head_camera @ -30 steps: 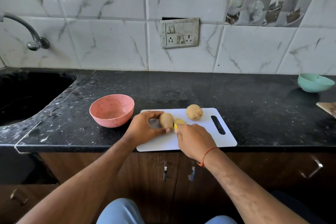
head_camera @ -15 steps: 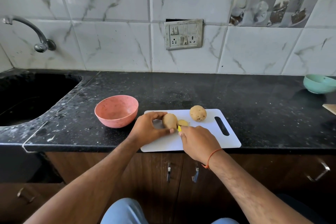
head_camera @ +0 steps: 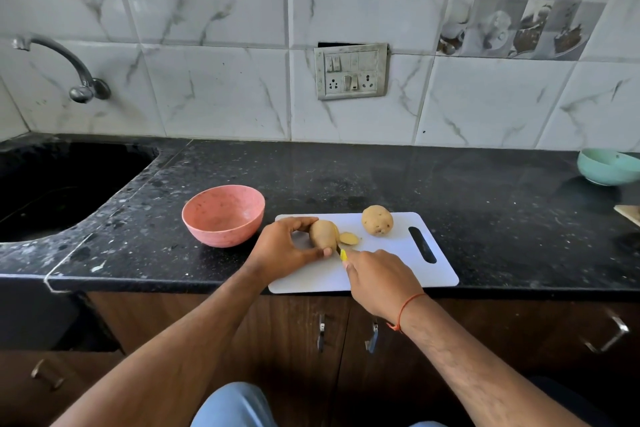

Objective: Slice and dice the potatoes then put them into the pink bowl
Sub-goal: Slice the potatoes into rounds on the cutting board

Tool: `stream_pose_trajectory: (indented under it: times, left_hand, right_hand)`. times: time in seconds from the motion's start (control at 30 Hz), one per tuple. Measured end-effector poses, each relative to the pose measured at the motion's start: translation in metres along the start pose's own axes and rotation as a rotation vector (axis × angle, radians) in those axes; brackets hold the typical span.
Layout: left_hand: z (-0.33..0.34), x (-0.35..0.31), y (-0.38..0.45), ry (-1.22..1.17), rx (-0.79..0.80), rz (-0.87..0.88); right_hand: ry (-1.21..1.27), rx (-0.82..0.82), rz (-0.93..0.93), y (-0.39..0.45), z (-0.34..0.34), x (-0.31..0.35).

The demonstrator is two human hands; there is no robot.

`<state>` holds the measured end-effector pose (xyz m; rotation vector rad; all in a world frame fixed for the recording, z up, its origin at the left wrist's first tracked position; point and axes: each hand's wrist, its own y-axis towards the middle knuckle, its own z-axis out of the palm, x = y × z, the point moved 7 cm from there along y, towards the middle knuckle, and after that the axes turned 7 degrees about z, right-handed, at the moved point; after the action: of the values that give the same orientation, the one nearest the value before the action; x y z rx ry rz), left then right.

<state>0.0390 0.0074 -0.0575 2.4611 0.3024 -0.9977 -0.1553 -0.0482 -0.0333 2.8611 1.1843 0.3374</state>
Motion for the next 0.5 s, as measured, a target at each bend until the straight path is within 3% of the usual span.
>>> stream_pose_trajectory:
  times: [0.5]
  left_hand:
    - [-0.001, -0.002, -0.006, 0.011, -0.045, -0.009]
  right_hand:
    - [-0.126, -0.06, -0.018, -0.034, -0.012, -0.016]
